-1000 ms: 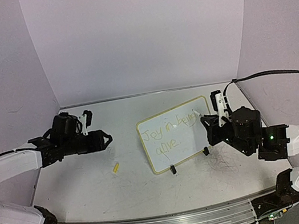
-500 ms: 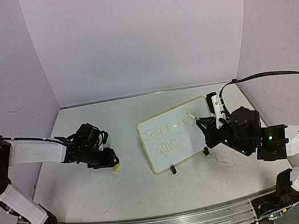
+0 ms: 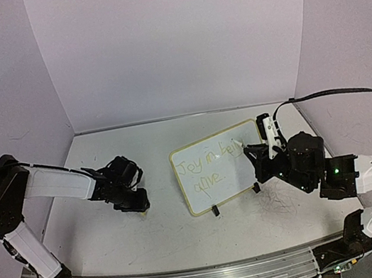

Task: Write a sentence on the whiteboard
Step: Pick up the pen cap from the center of the board, then insert the whiteboard marker without the cap into the pen cap.

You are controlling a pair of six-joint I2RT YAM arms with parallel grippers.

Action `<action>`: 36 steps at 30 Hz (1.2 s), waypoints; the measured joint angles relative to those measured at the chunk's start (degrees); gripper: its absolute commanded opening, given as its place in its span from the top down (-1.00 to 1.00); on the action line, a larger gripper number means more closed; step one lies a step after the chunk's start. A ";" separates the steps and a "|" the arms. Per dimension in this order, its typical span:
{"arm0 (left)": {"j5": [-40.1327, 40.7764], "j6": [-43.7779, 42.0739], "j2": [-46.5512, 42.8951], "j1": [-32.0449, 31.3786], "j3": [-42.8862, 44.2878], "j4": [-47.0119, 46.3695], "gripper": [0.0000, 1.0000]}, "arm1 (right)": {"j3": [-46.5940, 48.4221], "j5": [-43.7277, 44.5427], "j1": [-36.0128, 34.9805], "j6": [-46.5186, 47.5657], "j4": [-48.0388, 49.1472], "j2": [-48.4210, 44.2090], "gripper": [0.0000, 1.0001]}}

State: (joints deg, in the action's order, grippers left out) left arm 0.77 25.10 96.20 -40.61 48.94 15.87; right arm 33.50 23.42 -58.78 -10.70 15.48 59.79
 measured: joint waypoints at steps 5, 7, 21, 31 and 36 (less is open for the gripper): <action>1.37 -0.05 0.02 -0.40 -0.66 0.39 0.40 | 0.00 -0.36 0.00 0.12 0.43 0.06 1.00; 2.08 -0.20 0.20 -0.56 -0.63 0.37 0.45 | 0.00 -0.48 0.00 0.13 0.52 0.11 1.00; 6.14 -3.90 -2.19 -1.10 1.86 7.41 0.88 | 0.00 -0.57 0.00 0.13 0.82 -0.93 1.00; 4.91 -21.08 -25.87 -1.12 20.05 16.55 0.93 | 11.71 -11.47 0.21 6.42 -5.52 5.64 1.00; -1.75 -36.17 -32.37 -1.32 20.24 11.09 0.98 | 21.92 -20.98 0.20 7.28 -11.46 8.93 1.00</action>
State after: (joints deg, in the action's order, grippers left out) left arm -0.98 -11.07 63.83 -41.93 69.17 26.96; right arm 55.42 2.44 -58.59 -3.42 4.01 68.72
